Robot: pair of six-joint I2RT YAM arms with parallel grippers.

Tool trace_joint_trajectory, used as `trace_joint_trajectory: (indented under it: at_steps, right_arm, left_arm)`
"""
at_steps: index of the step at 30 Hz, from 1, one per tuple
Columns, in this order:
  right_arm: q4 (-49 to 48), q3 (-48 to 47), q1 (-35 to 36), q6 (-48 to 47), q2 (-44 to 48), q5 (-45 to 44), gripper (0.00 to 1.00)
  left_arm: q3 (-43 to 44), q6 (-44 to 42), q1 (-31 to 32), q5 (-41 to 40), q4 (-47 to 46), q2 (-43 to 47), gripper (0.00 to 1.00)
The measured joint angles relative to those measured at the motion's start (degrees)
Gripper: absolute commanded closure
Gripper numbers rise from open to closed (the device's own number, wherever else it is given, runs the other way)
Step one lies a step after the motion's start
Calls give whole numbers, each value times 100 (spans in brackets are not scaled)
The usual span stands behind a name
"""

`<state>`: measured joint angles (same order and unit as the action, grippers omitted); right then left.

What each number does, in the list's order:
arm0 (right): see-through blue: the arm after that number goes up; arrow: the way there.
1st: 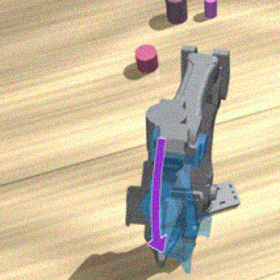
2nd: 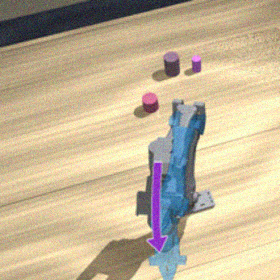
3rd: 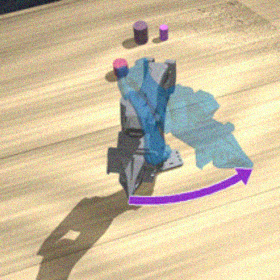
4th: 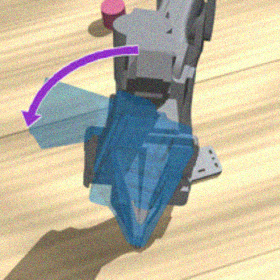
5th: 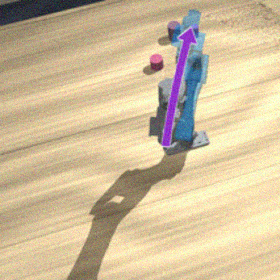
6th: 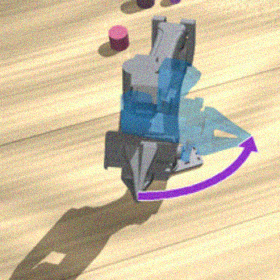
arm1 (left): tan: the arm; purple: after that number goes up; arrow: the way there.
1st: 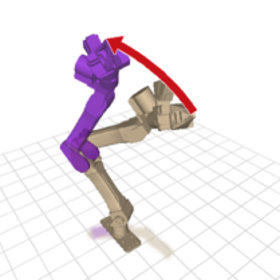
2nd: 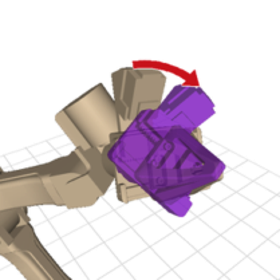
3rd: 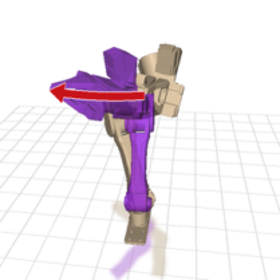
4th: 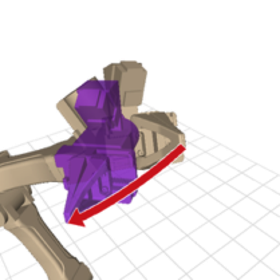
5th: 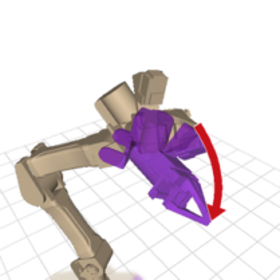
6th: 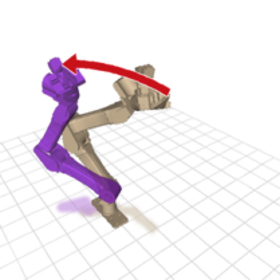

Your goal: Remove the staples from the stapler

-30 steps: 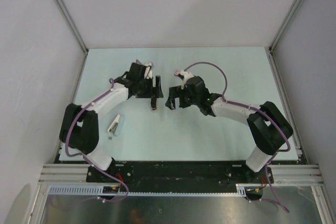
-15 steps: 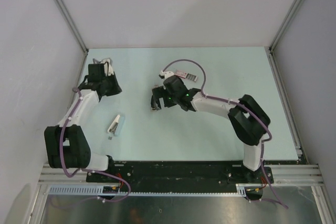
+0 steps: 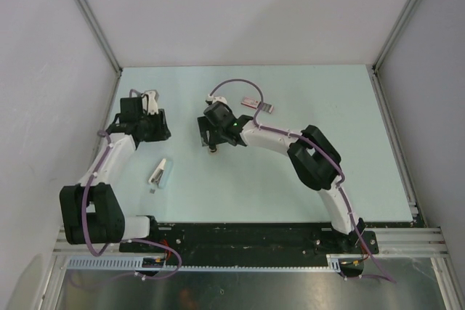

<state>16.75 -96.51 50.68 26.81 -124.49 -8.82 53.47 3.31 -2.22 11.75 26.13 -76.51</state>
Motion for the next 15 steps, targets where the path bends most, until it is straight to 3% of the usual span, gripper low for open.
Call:
trace_joint_trajectory:
  at_steps: [6,15]
  right_arm:
    - [125,-48,20,186,-175,-42,37]
    - [70,-48,15,282,-186,13,65]
  left_arm:
    - [-15,-157,-7,2,-2,376,32]
    - [-57,-332,-7,68,22,433,36]
